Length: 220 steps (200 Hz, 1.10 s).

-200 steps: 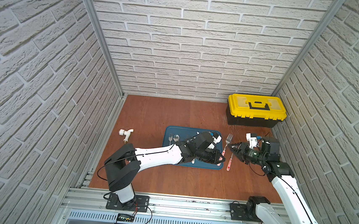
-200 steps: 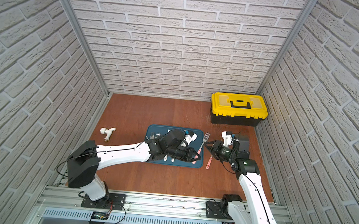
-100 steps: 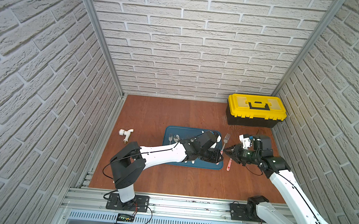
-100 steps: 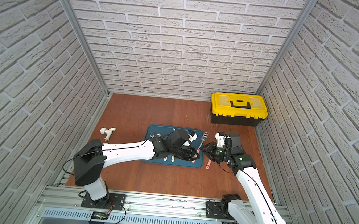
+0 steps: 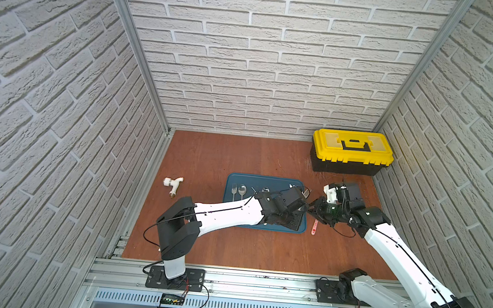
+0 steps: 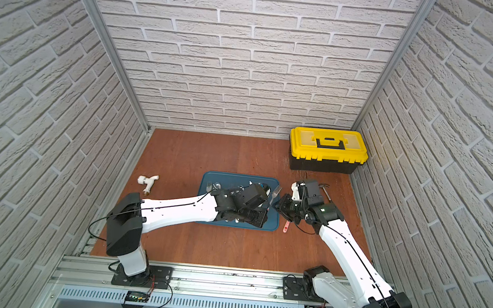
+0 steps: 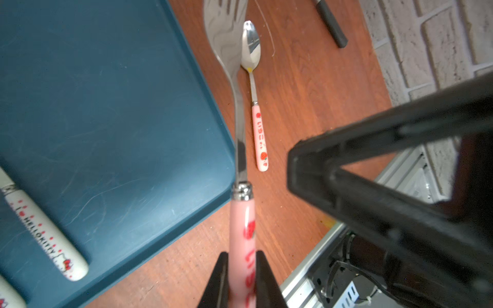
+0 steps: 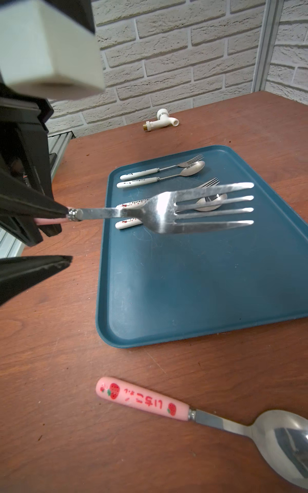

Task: Set the spoon and fork side by side
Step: Adjust the fork.

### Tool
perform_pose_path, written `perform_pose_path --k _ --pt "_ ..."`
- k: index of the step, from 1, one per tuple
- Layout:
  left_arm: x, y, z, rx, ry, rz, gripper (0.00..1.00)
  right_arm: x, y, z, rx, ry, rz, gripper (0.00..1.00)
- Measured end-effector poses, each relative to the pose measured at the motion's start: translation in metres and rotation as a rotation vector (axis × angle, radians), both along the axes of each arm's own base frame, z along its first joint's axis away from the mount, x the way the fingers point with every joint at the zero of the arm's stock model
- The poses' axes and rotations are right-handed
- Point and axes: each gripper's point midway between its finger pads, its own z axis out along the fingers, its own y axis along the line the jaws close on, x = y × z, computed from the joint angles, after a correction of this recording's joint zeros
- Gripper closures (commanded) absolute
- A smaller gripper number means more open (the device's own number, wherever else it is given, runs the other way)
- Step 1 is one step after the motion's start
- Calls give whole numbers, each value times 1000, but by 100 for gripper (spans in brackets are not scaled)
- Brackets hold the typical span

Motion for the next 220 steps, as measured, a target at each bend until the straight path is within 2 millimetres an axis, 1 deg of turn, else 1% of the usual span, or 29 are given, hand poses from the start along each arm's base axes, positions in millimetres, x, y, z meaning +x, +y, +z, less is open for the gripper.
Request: perform_pose_path --k 25,65,91,117,154,200,220 --pt "1 3 -2 19 -10 2 100 0 6 -1 4 3 6 71" --pt "4 1 4 11 -24 1 100 2 26 -9 7 21 45 71" --pt "3 2 2 18 -19 1 100 4 31 -13 -4 29 49 70" --pt "3 2 2 18 -19 0 100 7 31 -14 -5 28 38 76" --pt "1 4 -1 32 -10 -4 100 8 36 -17 -21 30 40 92" --pt "0 6 -6 51 -2 -8 100 8 38 -22 -25 53 34 97" --pt "0 6 -6 54 -3 -12 99 8 38 -22 -26 53 35 97"
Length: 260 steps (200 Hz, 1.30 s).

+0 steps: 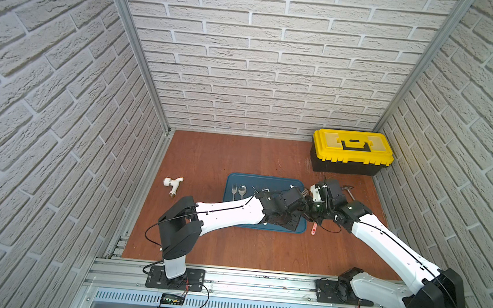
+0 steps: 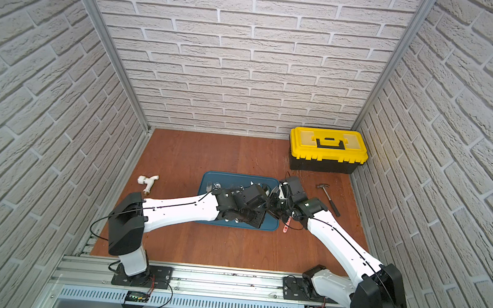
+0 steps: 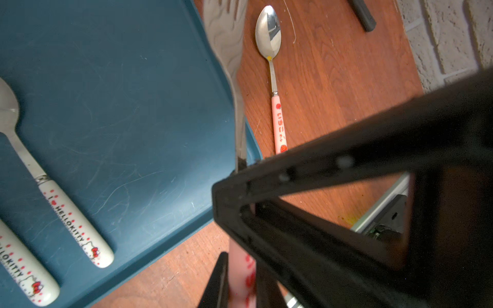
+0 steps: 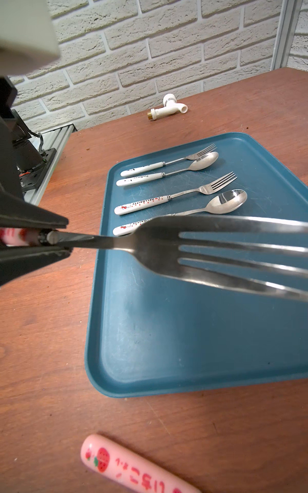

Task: Set the spoon and fork side by side
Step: Adjust the fork, then place the fork on the tray.

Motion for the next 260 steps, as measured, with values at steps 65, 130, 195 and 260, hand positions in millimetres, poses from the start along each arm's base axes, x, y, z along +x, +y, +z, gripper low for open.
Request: perform_pose_path --k 65,130,195,260 --pt "-1 1 -1 5 4 -2 74 0 1 -1 -12 -11 5 97" --pt "-1 2 -2 8 12 6 62 -2 -5 -9 -45 -10 -5 97" --pt "-16 32 5 29 14 13 62 7 -13 -14 -142 -20 14 97" --pt "-16 125 108 -71 -194 147 58 25 10 -31 -232 45 158 97"
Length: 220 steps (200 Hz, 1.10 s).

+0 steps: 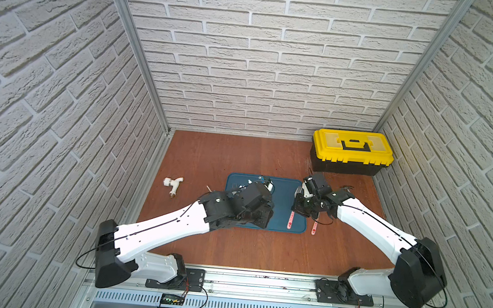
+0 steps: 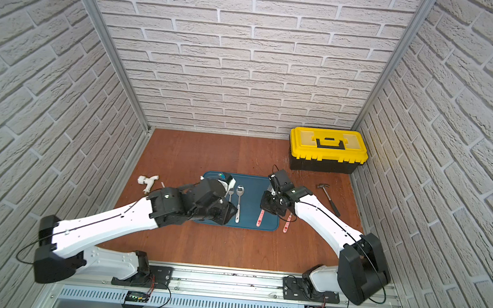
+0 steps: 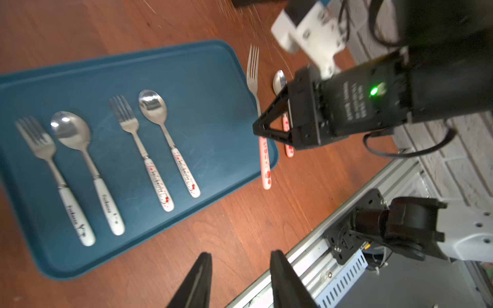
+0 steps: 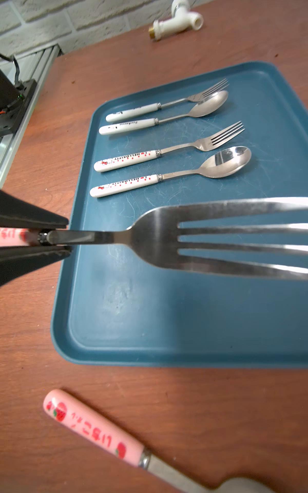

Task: Set the spoon and fork side by side
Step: Place the fork on the tray.

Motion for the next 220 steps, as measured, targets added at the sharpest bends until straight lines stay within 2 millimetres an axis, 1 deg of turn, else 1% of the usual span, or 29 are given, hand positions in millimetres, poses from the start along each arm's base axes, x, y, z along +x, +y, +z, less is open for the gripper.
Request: perform_pose_path --k 14,27,36,51,65,82,104,147,167,206,220 --pt "9 17 4 4 -18 44 58 5 14 -2 -15 14 47 97" --pt "15 30 0 23 -15 79 58 10 28 -4 -33 24 90 96" --pt "17 35 -4 39 -6 92 58 15 35 -6 -42 31 110 96" --pt "16 39 -10 58 3 92 58 20 43 -11 -60 40 138 96" --pt "15 40 -12 65 7 89 58 21 43 -18 -84 60 145 96" --pt "15 40 -13 68 7 85 58 19 38 -28 -123 90 150 96" --pt "16 41 -13 68 7 88 58 17 32 -36 -160 110 151 96" --pt "18 41 -15 63 18 90 57 16 30 -54 -199 157 168 96" --pt "18 40 -16 64 23 89 58 21 32 -57 -207 158 173 96" --pt "19 42 -20 64 33 93 58 34 36 -53 -210 134 176 96" --pt "19 42 -21 63 38 91 58 37 36 -54 -212 134 178 96"
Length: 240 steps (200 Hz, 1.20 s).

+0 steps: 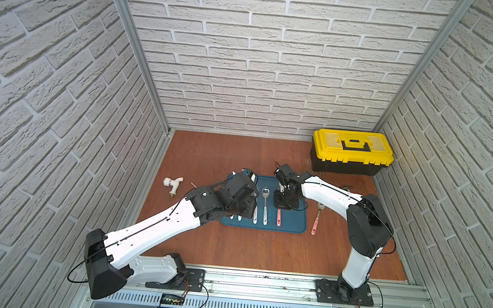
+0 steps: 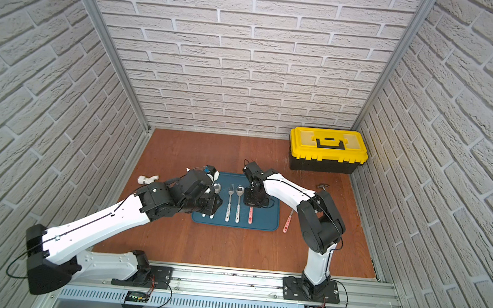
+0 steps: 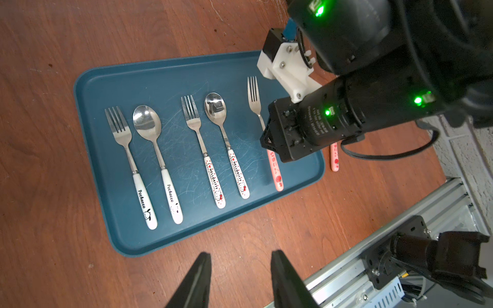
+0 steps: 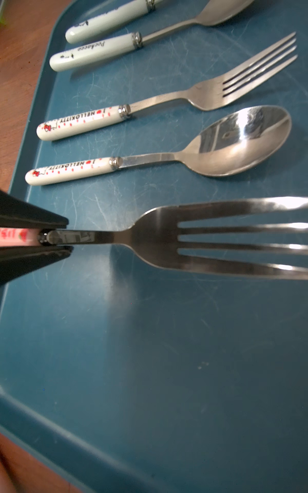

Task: Set the spoon and fork side by side
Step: Place the fork on the tray.

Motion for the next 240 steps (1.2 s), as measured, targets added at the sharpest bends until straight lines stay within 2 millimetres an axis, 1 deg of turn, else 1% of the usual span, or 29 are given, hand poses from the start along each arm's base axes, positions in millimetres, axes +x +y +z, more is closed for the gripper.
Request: perform_pose_path --k 75,146,184,240 --pt "2 3 -7 0 14 9 57 -3 -8 -18 -45 20 -15 94" --pt "1 4 -10 -4 24 8 57 4 -10 -18 -60 0 -27 93" --pt "0 5 -13 0 29 9 57 8 -13 -22 -65 6 -38 93" --pt "0 4 -14 -4 29 7 57 11 -10 -23 -51 -4 -38 93"
